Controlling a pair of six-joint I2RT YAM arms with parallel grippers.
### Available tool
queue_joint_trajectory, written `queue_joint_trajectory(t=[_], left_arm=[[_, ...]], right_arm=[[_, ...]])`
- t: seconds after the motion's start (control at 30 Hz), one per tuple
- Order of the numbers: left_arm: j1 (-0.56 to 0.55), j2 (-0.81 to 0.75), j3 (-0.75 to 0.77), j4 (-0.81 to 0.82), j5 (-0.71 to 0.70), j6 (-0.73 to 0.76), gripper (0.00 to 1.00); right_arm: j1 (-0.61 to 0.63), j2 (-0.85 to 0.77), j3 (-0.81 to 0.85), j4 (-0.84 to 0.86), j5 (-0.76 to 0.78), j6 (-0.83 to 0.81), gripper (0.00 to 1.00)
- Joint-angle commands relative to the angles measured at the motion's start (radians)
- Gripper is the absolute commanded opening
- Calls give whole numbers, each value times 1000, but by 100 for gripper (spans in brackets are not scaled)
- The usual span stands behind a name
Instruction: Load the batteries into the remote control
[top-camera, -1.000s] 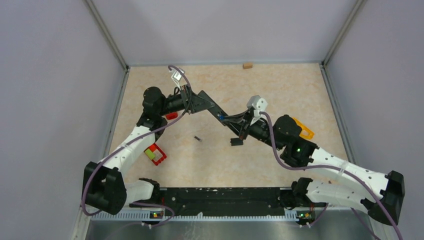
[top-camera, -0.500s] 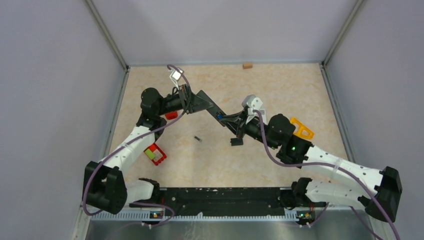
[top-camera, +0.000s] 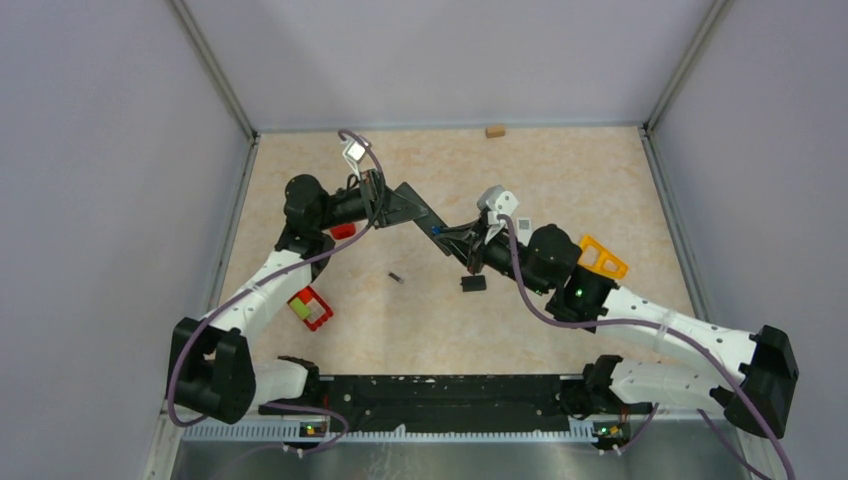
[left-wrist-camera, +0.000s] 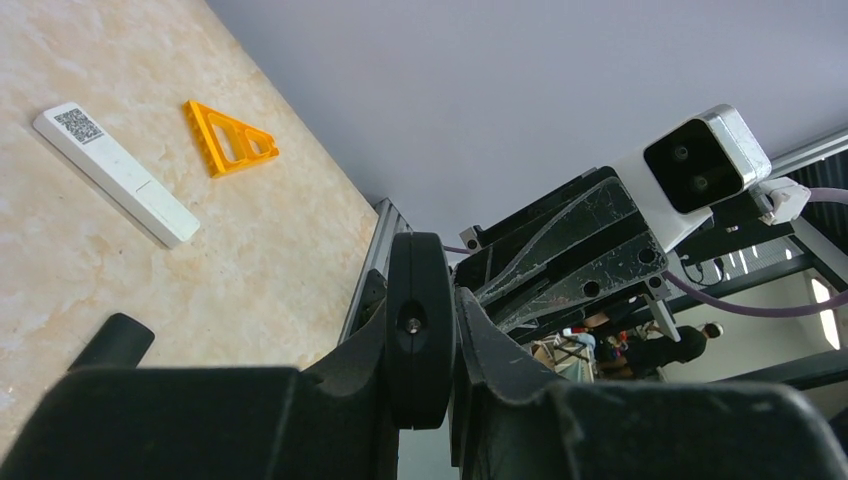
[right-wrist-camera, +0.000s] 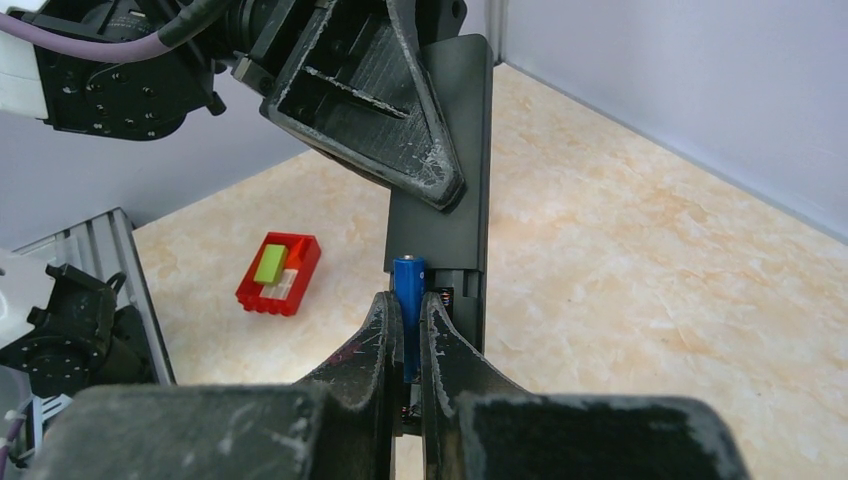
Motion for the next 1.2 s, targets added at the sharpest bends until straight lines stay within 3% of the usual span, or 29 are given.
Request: queue_joint_trajectory(t=[0.0, 0.67, 1.0, 1.17], left_arm=[[0, -6, 7, 60, 15, -7, 0], [4, -30, 4, 74, 11, -26, 0], [4, -28, 0, 64, 11, -13, 0], [4, -27, -1, 55, 8, -4, 0]], right_arm=[[-4, -1, 39, 17, 0, 4, 0], [-2, -52, 5, -37, -29, -1, 12], [-3, -54, 48, -55, -27, 42, 31], [-3, -55, 77, -77, -20, 63, 35]])
